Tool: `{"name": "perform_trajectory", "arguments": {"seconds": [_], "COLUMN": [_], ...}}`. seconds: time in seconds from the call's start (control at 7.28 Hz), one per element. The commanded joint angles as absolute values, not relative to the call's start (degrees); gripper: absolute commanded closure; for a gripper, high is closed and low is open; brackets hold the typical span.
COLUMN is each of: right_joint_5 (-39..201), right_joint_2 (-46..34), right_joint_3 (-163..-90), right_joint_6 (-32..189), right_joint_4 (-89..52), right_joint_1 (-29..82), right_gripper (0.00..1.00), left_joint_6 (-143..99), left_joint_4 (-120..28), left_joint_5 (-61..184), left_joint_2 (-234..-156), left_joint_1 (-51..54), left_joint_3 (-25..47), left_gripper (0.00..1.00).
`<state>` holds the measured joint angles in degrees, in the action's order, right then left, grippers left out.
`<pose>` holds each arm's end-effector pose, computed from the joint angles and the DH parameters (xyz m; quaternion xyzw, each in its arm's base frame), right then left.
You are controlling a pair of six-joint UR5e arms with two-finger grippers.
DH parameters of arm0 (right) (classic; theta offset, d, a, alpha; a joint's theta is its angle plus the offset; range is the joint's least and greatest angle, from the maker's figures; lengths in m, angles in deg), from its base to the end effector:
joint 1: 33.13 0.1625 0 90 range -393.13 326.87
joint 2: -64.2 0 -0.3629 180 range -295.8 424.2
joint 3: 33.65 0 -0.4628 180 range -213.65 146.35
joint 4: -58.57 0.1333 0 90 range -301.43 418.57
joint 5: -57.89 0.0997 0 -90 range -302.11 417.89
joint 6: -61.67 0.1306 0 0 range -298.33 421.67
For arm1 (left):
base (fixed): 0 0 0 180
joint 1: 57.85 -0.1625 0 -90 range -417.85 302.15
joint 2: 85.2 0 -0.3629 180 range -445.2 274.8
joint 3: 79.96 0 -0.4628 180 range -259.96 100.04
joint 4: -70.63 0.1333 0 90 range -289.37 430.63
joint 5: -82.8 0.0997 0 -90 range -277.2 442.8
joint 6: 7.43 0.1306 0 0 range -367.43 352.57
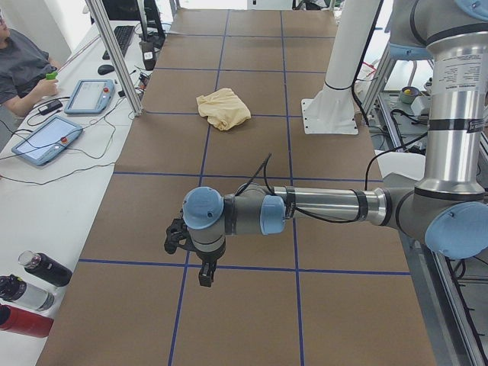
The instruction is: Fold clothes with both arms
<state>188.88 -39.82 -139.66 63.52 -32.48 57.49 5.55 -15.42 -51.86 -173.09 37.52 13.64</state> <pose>0.0528 -0.4754 0.5955 0.0039 -0.3502 0.0173 0.9365 -0.0923 -0.5386 0.6102 0.0410 0.3782 0.0532 0.9233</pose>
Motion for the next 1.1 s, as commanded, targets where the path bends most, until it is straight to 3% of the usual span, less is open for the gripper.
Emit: {"name": "perform_trajectory", "arguments": {"seconds": [0.0, 0.96], "right_joint_5": [188.9, 188.9], "right_joint_2": [-39.7, -40.0], "right_joint_3": [-139.8, -139.7], "right_joint_6": [63.5, 63.5], "right_joint_4": [-31.7, -30.9], "right_joint_1": [57.4, 57.1], "right_gripper": [0.0, 0.0], "left_joint_6": [5.5, 5.5], "left_joint_4": [-15.4, -15.4], "left_joint_5": [-51.9, -51.9], "left_joint_2": [-172.6, -172.1], "left_joint_1": [37.5, 37.4], "left_joint_3": [13.5, 13.7], "left_gripper": [0.0, 0.0]}}
